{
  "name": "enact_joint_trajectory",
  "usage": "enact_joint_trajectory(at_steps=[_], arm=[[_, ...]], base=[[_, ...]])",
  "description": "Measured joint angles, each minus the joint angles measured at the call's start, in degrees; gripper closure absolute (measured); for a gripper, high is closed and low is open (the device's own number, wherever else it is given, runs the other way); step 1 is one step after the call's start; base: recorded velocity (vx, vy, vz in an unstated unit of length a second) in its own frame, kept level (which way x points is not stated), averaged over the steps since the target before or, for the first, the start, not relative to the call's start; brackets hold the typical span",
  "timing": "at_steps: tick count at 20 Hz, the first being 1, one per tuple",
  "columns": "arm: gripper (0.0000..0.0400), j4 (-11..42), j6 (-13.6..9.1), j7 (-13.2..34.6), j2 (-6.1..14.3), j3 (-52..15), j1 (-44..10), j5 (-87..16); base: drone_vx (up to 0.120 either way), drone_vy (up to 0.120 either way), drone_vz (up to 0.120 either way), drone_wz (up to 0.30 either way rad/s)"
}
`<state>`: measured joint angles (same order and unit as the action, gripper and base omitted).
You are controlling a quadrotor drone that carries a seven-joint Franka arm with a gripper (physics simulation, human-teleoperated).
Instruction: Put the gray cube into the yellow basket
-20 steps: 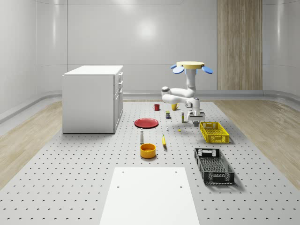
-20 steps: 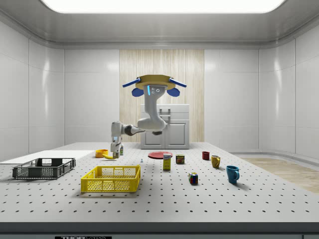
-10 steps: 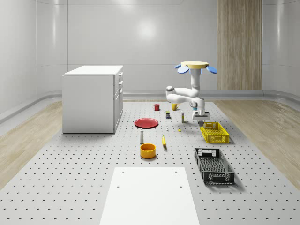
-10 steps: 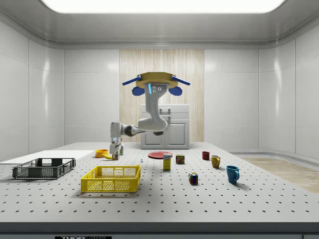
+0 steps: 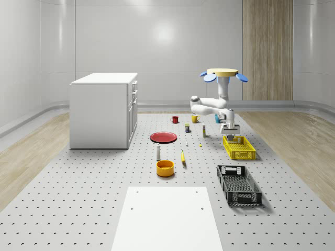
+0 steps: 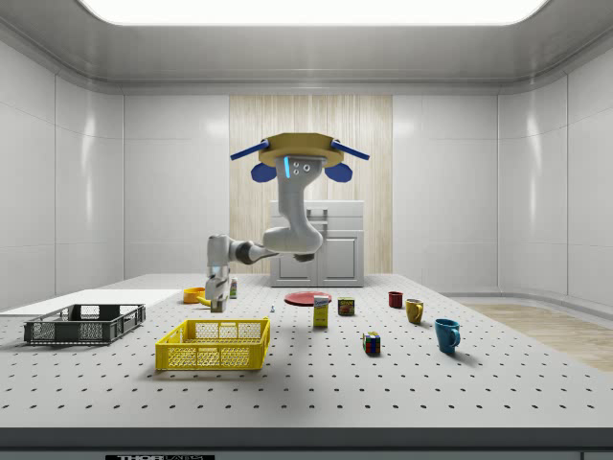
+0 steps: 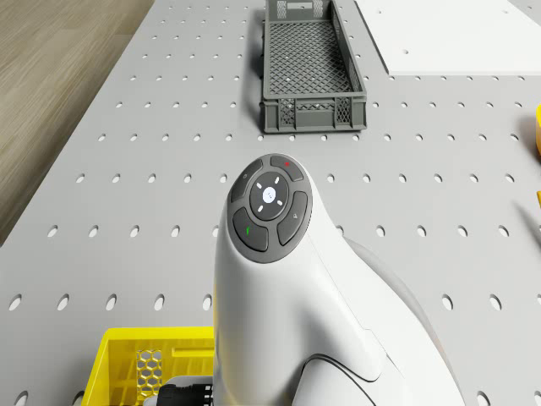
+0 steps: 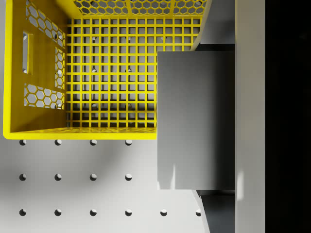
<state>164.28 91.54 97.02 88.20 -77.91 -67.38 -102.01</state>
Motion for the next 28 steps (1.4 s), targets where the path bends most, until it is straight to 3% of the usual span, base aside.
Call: enact_joint_trajectory(at_steps=[4, 14, 21, 24, 28], arm=[[0.015, -0.01, 0.14, 0.03, 0.15, -0.02, -0.03, 0.06], [0.015, -0.02, 0.44, 0.08, 0.47, -0.07, -0.11, 0.19], [0.015, -0.21, 0.97, 0.11, 0.71, 0.9, -0.27, -0.67], [0.0077, -0.27, 1.13, 0.12, 0.77, 1.23, -0.32, -0.97], [0.0028, -0.32, 1.25, 0.13, 0.83, 1.42, -0.36, -1.14]], base=[[0.0, 0.12, -0.02, 0.0], [0.0, 0.116, -0.108, 0.0], [0.0, 0.0, 0.0, 0.0], [0.0, 0.0, 0.0, 0.0], [0.0, 0.0, 0.0, 0.0]])
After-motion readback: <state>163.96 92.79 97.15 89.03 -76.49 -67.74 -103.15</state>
